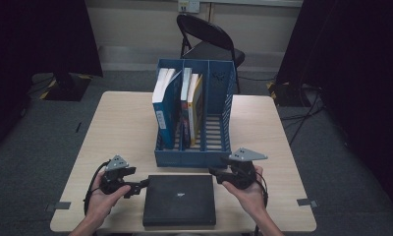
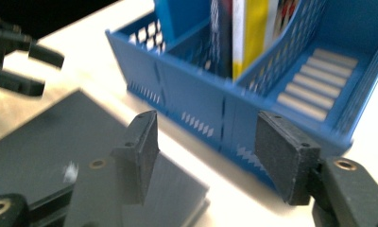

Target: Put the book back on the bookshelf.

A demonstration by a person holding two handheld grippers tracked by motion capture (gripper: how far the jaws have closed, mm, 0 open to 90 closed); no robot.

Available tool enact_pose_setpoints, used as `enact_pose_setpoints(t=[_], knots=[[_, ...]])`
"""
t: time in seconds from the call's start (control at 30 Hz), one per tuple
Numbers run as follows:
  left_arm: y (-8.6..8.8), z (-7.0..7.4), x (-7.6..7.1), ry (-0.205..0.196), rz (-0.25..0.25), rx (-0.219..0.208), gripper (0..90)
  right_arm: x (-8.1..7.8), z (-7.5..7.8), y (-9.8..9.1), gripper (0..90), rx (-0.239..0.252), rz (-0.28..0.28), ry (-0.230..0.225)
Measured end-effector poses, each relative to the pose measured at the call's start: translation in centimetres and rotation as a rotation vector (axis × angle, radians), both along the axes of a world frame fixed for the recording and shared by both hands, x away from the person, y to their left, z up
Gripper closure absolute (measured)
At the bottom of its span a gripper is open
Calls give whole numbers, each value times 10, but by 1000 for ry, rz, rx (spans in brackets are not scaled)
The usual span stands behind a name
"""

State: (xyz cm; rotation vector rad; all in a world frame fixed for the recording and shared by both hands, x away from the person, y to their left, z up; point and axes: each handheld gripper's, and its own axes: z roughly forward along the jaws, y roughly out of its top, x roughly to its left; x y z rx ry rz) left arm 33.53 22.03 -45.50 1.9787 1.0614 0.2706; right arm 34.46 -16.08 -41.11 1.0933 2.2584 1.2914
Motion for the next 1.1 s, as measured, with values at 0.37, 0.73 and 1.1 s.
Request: enact_pose_setpoints(t=[0.37, 0.73, 1.1], knots=[[-19, 0, -2, 12, -68, 16, 236, -28, -44, 2, 342, -44, 57, 137], [-34, -12, 6, 21, -135, 65, 244, -25, -57, 13, 304, -36, 106, 181], [-30, -13, 10, 54, -148, 42, 257, -21, -56, 21, 306, -71, 118, 148]])
